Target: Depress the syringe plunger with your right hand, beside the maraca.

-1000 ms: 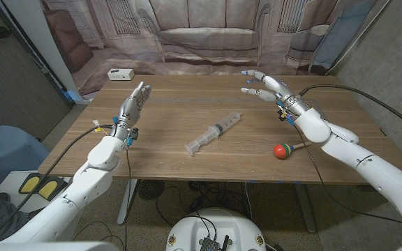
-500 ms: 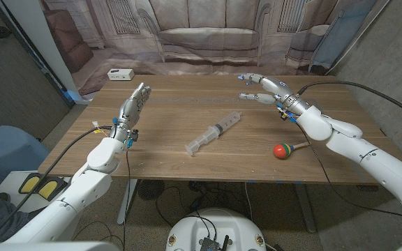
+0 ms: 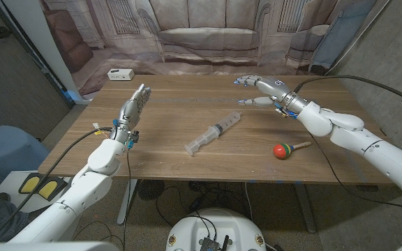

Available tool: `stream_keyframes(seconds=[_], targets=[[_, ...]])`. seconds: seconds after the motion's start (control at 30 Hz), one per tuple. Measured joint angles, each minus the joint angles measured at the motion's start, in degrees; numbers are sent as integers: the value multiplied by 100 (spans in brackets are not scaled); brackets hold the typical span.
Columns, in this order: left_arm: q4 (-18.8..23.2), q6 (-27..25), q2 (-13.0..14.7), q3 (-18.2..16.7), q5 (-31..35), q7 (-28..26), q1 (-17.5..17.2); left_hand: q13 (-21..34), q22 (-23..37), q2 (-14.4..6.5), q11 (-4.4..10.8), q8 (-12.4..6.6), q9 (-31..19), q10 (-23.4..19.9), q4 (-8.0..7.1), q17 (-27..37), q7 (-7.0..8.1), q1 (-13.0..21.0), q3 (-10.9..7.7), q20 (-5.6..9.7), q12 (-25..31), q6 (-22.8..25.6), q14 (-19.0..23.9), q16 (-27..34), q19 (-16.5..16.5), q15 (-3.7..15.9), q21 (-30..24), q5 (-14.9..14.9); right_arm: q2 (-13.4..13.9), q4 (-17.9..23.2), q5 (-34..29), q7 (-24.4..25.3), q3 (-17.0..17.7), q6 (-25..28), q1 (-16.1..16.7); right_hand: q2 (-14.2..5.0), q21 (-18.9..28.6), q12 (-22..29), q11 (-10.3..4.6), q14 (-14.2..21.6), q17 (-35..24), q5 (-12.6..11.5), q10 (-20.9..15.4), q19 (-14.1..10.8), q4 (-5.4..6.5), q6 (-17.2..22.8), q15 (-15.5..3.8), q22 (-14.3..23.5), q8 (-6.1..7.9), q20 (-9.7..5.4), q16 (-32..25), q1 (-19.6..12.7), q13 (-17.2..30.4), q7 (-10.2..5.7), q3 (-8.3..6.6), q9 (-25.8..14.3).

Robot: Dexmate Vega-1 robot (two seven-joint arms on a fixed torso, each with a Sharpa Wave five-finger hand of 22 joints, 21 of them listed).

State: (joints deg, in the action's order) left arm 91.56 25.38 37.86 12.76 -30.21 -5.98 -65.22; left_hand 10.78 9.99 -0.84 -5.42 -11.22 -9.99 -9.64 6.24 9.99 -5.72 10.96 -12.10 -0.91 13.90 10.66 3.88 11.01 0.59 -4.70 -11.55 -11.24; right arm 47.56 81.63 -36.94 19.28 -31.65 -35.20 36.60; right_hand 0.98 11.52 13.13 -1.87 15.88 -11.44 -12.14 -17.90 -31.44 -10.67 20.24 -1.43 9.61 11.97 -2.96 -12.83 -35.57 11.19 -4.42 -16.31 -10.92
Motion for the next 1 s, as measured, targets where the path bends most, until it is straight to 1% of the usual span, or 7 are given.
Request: stream_keyframes(seconds=[0.03, 0.37, 0.53, 0.57, 0.7, 0.93, 1.0], targets=[[0, 0, -6, 0, 0, 0, -1, 0, 0, 0, 0, 0, 0, 0, 0, 0, 0, 0, 0, 0, 0, 0, 0, 0, 0, 0, 0, 0, 7, 6, -104, 9, -13, 33, -13, -37, -9, 0, 0, 0, 0, -30, 0, 0, 0, 2, 0, 0, 0, 0, 29, -37, 0, -2, 0, 0], [-12, -1, -22, 0, -7, 6, -1, 0, 0, 0, 0, 0, 0, 0, 0, 0, -3, 0, 0, -27, -40, 2, 0, 0, 27, 0, 0, 0, 147, 181, -540, -30, -273, 210, -247, 120, -34, -31, -62, -45, -1, -67, 62, 22, -23, -30, -44, 0, -32, 22, 103, -253, 0, -30, -23, 0], [-12, 0, -22, 0, -22, 19, -1, 0, 0, 0, 0, 0, 0, 0, 0, 0, -20, 0, 0, -56, -40, 22, 0, 0, 34, 0, 0, 0, 198, 283, -540, -30, -379, 210, -329, 179, -56, -31, -103, -96, -1, -82, 21, 55, 0, -79, -94, 0, -32, -9, 104, -389, -28, 45, -47, -1], [-38, 0, -22, -12, -26, 22, -13, 0, 0, 0, 0, 0, 0, 0, 0, 0, -1, 0, 0, -56, -40, 40, 0, 0, 34, 0, 0, 0, 202, 294, -848, -130, -389, 377, -336, 187, -73, -31, -102, -96, -1, -82, 21, 76, 0, -67, -94, 0, -32, 12, 105, -397, -28, 57, -47, 0], [-52, 4, -23, -21, -46, 40, -21, 0, 0, 0, 0, -1, 0, 0, 0, 0, -1, 0, 0, -76, -40, 40, 0, 0, 14, 0, 0, 0, 238, 398, -1036, -221, -493, 461, -418, 295, -96, -79, -146, -193, -1, -93, 68, 185, 24, -155, -79, 0, -84, 12, 145, -505, -28, 118, -71, 0], [-91, 17, -28, -21, -90, 73, -27, 0, 0, 0, 0, -1, 0, 1, 0, 0, -1, 0, 0, -76, -40, 40, 0, 0, 14, 0, 0, 0, 254, 510, -1278, -386, -645, 595, -535, 355, -183, -148, -149, -738, -43, -165, 257, 975, 172, -379, -72, 1, -119, 43, 247, -546, -27, 73, -58, -1], [-101, 19, -31, -21, -100, 87, -27, 0, 0, 0, 0, -1, 0, 1, 0, 0, -1, 0, 0, -76, -40, 40, 0, 0, 14, 0, 0, 0, 254, 529, -1369, -421, -686, 642, -571, 405, -183, -148, -95, -918, -44, -165, 309, 1194, 213, -401, -70, 1, -119, 57, 268, -496, -27, 94, -39, -9]])
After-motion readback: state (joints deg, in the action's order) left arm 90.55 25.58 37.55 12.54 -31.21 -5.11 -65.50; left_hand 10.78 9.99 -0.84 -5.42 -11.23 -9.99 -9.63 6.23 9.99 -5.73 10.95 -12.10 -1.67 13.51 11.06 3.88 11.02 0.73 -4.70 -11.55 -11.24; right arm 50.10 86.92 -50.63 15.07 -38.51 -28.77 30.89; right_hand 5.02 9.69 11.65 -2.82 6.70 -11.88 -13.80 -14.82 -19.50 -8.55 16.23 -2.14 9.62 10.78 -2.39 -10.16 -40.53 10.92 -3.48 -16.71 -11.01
